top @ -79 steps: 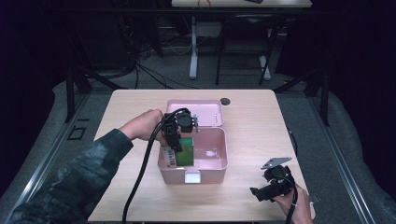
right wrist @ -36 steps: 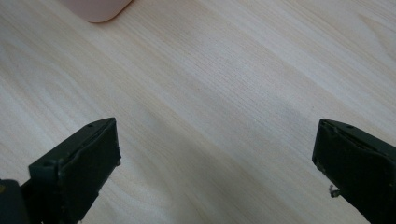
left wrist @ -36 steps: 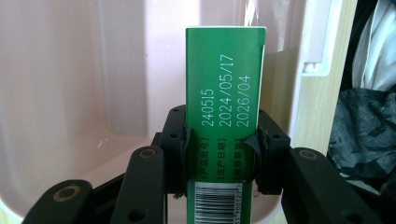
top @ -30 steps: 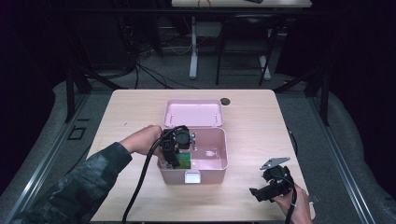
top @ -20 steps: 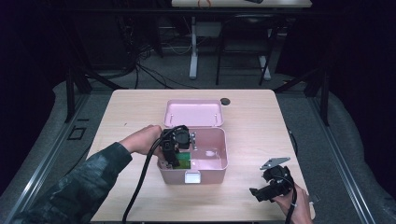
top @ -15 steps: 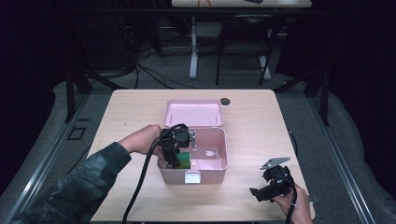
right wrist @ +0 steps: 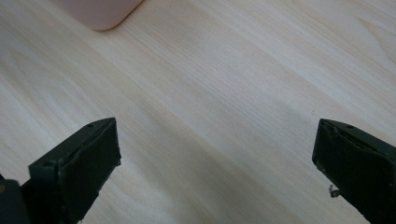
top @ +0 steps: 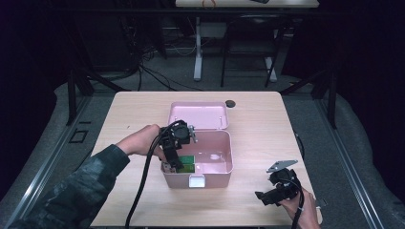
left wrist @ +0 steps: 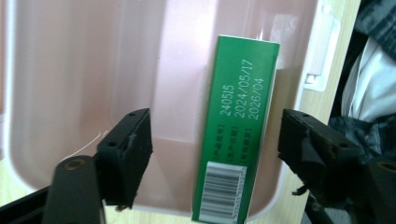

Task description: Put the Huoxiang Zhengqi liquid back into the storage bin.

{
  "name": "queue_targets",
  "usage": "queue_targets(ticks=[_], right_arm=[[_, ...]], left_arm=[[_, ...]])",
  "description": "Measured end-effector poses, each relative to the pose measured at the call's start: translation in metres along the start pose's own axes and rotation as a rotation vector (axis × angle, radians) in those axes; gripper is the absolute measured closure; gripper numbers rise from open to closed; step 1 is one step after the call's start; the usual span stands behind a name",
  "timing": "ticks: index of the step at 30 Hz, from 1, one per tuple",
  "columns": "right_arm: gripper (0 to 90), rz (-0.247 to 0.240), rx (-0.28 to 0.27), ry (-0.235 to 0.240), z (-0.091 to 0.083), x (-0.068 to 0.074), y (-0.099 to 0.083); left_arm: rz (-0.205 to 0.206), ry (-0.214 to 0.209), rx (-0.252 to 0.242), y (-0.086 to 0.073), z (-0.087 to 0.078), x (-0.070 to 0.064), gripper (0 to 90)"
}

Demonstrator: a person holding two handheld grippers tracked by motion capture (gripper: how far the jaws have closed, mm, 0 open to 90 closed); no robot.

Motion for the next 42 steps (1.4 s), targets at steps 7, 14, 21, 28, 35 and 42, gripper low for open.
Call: queue_targets(ticks=[7,14,21,28,35,42], right_arm=[[0.4,0.02,-0.015,0.007,-0.001,-0.006,0.009],[0.0,0.023,-0.028,0.017,-0.001,-0.015,0.026],[0.0,0.038,-0.054,0.026,-0.001,-0.026,0.047],[0.0,0.042,-0.088,0.037,-0.006,-0.037,0.069],[0.0,0.049,-0.12,0.055,-0.009,-0.049,0.093],[0.0,0.044,-0.152,0.066,-0.009,-0.057,0.122]], left_arm=[[-0.058,0.013,-0.038,-0.004,-0.014,0.008,15.5],[-0.133,0.035,-0.076,-0.012,-0.028,0.017,8.7],[-0.258,0.056,-0.136,-0.023,-0.038,0.032,2.3],[-0.364,0.059,-0.207,-0.037,-0.043,0.044,0.2],[-0.453,0.084,-0.25,-0.048,-0.038,0.056,0.2],[-0.537,0.098,-0.291,-0.054,-0.033,0.066,2.1]])
Point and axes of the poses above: each handheld gripper's, and its own axes: z roughly forward along the jaws, y roughly out of its top, x roughly to its left, the point moved 6 cm from there along z, roughly forward along the jaws, and after that the axes turned 9 degrees about -z, right-handed, at the moved point
